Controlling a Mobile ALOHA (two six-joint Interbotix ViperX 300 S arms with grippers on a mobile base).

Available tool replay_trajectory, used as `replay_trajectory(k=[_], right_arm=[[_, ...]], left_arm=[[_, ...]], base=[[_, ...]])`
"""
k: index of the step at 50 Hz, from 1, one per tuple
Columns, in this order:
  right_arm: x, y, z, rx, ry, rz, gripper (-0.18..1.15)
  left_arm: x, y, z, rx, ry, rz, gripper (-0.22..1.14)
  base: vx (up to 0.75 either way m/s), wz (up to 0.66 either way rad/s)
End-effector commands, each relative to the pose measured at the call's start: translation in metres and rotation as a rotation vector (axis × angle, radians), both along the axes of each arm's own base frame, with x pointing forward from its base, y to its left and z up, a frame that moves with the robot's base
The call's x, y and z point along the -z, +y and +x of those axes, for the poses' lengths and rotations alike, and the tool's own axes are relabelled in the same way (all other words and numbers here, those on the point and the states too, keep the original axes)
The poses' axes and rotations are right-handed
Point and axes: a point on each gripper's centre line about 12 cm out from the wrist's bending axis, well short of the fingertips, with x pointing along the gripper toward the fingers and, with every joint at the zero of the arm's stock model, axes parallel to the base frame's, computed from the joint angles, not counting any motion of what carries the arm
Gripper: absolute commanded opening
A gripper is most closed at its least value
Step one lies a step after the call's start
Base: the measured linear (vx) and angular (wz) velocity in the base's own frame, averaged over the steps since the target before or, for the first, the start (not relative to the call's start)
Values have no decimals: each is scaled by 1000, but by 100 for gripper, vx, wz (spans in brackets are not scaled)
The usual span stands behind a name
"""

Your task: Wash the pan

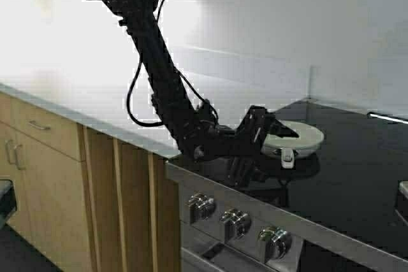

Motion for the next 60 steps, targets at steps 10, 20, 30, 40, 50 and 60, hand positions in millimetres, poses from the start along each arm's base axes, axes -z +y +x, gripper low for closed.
replay_trajectory(k=[10,20,30,40,50,60], right_arm=[[-3,0,3,-2,-2,0,7],[-2,0,3,-2,0,0,7],[-2,0,3,-2,0,0,7],[-2,0,3,-2,0,0,7],[-2,0,3,-2,0,0,7],[-3,0,3,-2,-2,0,7]], left_arm=[[-8,-31,11,14,-35,-35,101],[-9,-36,14,-5,-17,-67,100],[-15,-38,17,-13,-21,-92,72],[-22,-37,17,-32,22,-147,-16],[-32,-36,18,-45,23,-159,7],[-40,-33,15,-45,26,-156,2]], base=[[0,0],[0,0],[0,0],[0,0],[0,0],[0,0]])
